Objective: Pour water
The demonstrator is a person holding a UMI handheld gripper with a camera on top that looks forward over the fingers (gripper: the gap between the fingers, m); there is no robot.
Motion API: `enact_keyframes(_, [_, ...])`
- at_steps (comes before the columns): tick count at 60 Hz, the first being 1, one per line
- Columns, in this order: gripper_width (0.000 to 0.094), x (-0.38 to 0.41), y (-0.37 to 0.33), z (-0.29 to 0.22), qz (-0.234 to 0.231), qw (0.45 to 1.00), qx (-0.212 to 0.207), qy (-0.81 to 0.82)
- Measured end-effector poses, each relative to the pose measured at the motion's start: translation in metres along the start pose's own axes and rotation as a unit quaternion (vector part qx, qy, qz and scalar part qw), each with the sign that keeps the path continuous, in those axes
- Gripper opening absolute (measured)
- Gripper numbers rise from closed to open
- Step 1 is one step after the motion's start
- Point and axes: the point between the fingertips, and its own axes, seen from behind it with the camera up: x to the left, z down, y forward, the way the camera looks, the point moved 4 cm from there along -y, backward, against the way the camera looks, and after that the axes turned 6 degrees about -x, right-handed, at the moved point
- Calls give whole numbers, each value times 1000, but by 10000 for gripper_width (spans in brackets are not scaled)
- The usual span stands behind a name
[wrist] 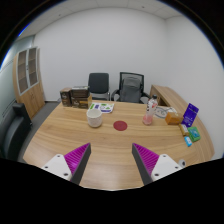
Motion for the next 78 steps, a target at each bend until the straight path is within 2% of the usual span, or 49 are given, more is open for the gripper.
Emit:
enact_keyframes(15, [856, -121, 100, 19, 10, 1000, -14, -7])
enact_keyframes(26, [857, -198, 199, 2, 23, 998, -53, 4])
enact_keyframes(37, [852, -236, 290, -29, 23, 995, -94, 21])
enact_keyframes(46, [822, -248, 351, -43, 20, 994, -106, 16])
enact_keyframes(49, [773, -247, 366, -43, 19, 994, -105, 17])
enact_keyframes(57, [494, -248, 386, -43, 18, 994, -109, 23])
enact_keyframes(65, [406, -249, 384, -43, 19, 993, -116, 22])
enact_keyframes(66, [368, -250, 384, -43, 22, 993, -116, 20])
enact_keyframes(71, [361, -252, 376, -45, 37, 992, -118, 1])
enact_keyframes(72, [309, -251, 374, -47, 38, 992, -119, -4])
enact_keyframes(78, [309, -250, 360, -58, 66, 989, -126, -41])
